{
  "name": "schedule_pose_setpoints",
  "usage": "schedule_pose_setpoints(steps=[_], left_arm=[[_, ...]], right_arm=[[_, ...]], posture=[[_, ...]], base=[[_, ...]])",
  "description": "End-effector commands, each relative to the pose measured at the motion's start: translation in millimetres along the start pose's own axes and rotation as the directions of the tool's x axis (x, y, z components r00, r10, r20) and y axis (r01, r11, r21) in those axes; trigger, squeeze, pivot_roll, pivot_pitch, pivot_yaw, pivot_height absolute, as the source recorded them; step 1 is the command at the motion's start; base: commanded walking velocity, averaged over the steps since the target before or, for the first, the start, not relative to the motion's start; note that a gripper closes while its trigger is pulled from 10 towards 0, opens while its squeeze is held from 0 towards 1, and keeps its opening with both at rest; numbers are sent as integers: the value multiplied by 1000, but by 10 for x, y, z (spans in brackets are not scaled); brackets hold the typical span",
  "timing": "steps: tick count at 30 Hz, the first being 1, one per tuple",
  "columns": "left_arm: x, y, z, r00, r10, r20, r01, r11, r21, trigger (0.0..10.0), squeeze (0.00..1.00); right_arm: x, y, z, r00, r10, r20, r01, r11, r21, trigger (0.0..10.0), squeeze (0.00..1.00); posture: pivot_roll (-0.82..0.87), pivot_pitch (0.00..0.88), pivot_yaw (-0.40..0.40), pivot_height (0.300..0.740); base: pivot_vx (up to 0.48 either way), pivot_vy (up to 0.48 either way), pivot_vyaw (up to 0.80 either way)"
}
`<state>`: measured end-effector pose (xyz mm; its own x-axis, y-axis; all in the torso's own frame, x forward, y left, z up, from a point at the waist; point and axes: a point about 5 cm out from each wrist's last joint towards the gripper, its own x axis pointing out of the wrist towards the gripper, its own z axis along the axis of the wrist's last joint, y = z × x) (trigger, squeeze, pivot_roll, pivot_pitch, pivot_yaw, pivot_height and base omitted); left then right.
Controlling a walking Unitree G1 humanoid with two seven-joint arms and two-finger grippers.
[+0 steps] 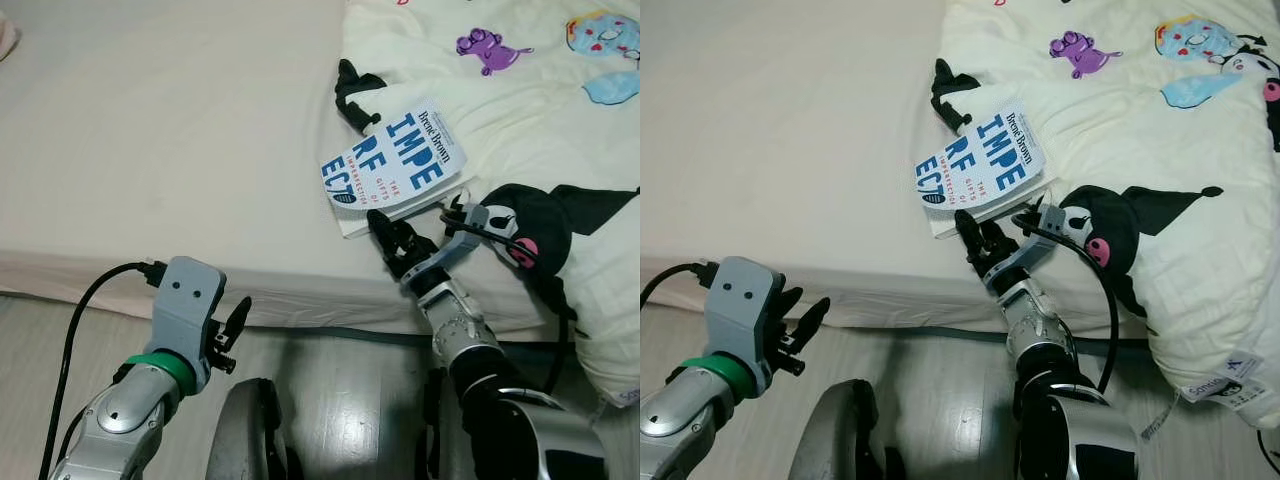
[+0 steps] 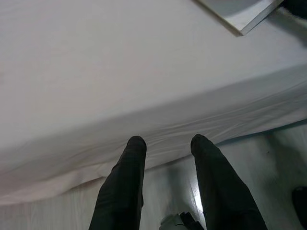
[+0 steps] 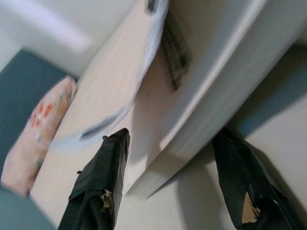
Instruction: Clean up the room
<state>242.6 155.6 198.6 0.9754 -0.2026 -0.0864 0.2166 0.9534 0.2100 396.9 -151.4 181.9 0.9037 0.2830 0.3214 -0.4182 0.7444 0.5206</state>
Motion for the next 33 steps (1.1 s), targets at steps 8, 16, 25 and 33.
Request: schedule_pose_setpoints(steps=[8,16,25,33], left_arm=[[-64,37,-48,999,8,-40,-7,1000,4,10000,0],[-92,66,-38,999,10,-49,-9,1000,12,10000,0],[-83,60,-31,999,12,-51,-11,1000,8,10000,0],[-72,48,-26,999,5,-52,-5,1000,4,10000,0]], right_arm=[[-62,-123,-29,996,-86,-20,87,995,56,10000,0],[2,-113,66,997,-69,-33,72,993,98,4941,0],[-43,-87,-203,970,-89,-224,110,990,83,10000,0],[16,-98,53,996,-45,-77,54,993,108,4039,0]], posture=[[237,439,295,554],[252,449,305,554],[244,453,300,554],[242,447,304,554]], base=[[0,0,0],[0,0,0],[0,0,0],[0,0,0]])
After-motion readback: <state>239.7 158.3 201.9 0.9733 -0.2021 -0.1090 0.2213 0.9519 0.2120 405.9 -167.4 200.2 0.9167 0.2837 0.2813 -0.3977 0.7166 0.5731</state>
